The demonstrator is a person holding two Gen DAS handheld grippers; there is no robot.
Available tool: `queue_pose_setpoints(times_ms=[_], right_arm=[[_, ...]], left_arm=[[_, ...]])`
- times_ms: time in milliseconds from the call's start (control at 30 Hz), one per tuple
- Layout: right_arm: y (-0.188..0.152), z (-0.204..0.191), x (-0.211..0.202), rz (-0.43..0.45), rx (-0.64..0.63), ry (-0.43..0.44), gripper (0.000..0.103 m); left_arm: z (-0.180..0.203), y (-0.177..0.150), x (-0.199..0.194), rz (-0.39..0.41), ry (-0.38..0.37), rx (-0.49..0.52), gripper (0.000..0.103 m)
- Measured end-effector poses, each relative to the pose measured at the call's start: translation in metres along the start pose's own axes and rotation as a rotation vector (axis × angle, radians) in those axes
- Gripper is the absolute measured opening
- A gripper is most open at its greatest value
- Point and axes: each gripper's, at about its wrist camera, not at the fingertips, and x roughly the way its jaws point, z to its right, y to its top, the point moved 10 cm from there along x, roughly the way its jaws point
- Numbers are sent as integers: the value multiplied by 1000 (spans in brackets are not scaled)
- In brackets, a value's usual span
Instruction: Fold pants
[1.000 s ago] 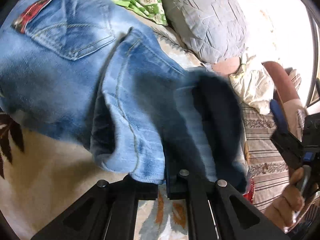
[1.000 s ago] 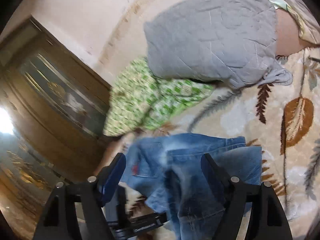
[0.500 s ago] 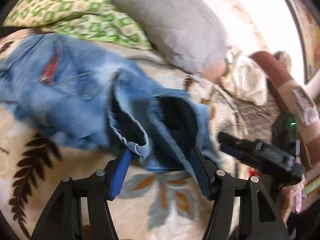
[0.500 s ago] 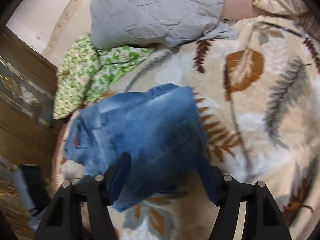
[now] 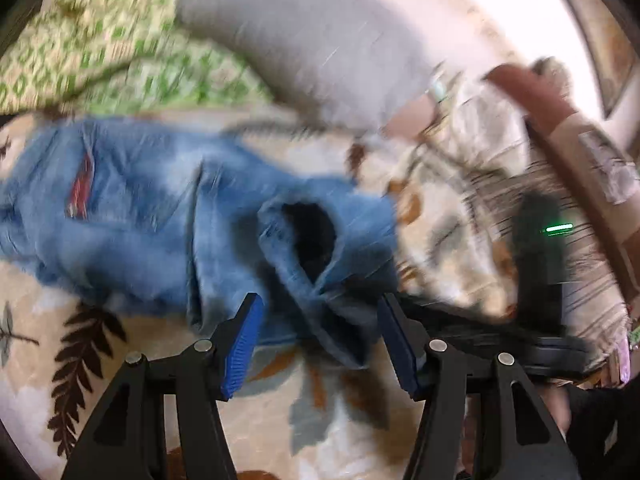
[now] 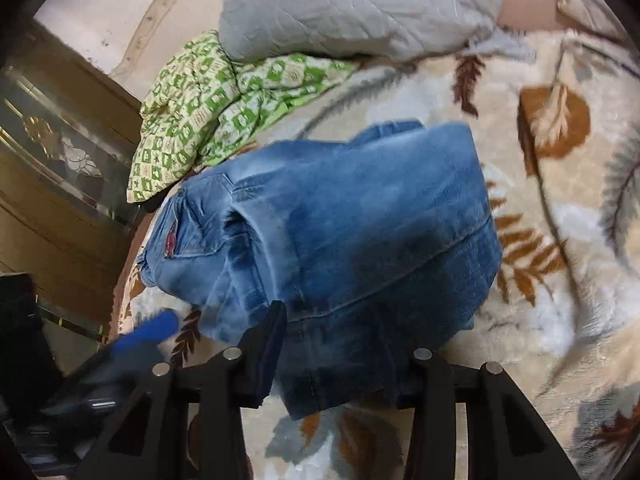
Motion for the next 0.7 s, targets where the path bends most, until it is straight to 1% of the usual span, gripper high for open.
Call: queue_pose_setpoints(times_ms=[67,100,167,200,233,300,367,400,433,467,500,533,567,600,633,700], right_arm=[[2,10,-8,26,38,-16,46],[4,14,-12,32,52,-23,46],[8,31,-24,63,115,-37,49],[10,41,-32,83,171,-30,51],[10,47,-36,91,203,-15,55],[11,58,-43,102,274,21,55],[10,61,-43,95,292,38,55],[10,60,-41,91,286,36,55],[10,58,-40,86,277,39,55],[10,56,-37,78,269,46,55],[9,53,-33,66,264,56,55],[8,51,-30,60,262,64,55],[7,49,-28,55,252,67,55],[7,47,-26,56,240,59,55],[7,44,-26,63,224,49,55],[8,34,-26,67,190,57,55]], left_arm=[[-8,-1,12,-26,-5,-57,60],[-10,-2,14,-33,-22,-81,59],[-7,0,13,-33,-92,-126,59],[-7,1,13,-30,-97,-132,59],[-6,3,13,-28,-86,-129,59],[-8,9,20,-35,-60,-131,59],[-8,11,28,-65,-44,-140,57],[-7,10,31,-87,-33,-130,51],[-6,11,37,-103,-13,-120,46],[-5,10,44,-122,9,-103,37],[-3,9,52,-150,26,-72,11],[-3,10,56,-160,37,-57,3],[-5,14,55,-148,49,-49,3],[-6,19,49,-124,57,-35,3],[-6,27,37,-82,67,-7,3],[-11,34,22,-38,76,29,3]])
